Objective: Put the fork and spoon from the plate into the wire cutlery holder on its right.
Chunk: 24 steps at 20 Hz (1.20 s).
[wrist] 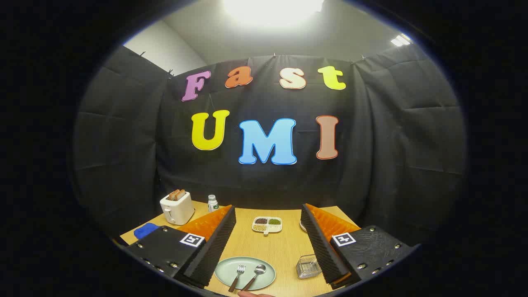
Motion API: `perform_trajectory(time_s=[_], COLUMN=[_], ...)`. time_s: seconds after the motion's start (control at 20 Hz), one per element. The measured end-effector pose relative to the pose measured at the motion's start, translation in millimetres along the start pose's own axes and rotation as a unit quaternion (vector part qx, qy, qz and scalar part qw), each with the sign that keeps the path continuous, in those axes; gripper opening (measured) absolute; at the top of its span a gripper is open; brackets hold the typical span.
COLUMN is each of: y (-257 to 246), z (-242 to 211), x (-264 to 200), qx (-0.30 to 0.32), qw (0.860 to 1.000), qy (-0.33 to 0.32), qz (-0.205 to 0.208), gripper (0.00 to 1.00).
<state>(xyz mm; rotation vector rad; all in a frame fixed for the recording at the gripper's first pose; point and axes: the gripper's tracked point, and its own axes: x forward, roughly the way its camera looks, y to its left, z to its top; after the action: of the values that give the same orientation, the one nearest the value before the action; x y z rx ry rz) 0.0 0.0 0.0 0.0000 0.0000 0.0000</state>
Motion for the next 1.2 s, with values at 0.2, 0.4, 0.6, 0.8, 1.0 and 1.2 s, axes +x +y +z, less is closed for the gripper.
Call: perform_trajectory(time_s=[0.2, 0.4, 0.6, 0.8, 1.0, 1.2], y=[1, 3, 4, 8, 11, 15], z=[-5, -20, -28, -40, -59, -91], x=[1, 6, 9, 12, 15, 16], qx=[0.001, 0.004, 0.004, -0.002, 0.000, 0.006], qw=[1.000, 0.999, 0.999, 0.999, 0.997, 0.993], qy=[0.009, 0.030, 0.040, 0.045, 0.067, 0.116], qz=[0.006, 0.011, 0.015, 0.023, 0.027, 0.032], gripper=[0.97, 0.97, 0.97, 0.97, 0.97, 0.97])
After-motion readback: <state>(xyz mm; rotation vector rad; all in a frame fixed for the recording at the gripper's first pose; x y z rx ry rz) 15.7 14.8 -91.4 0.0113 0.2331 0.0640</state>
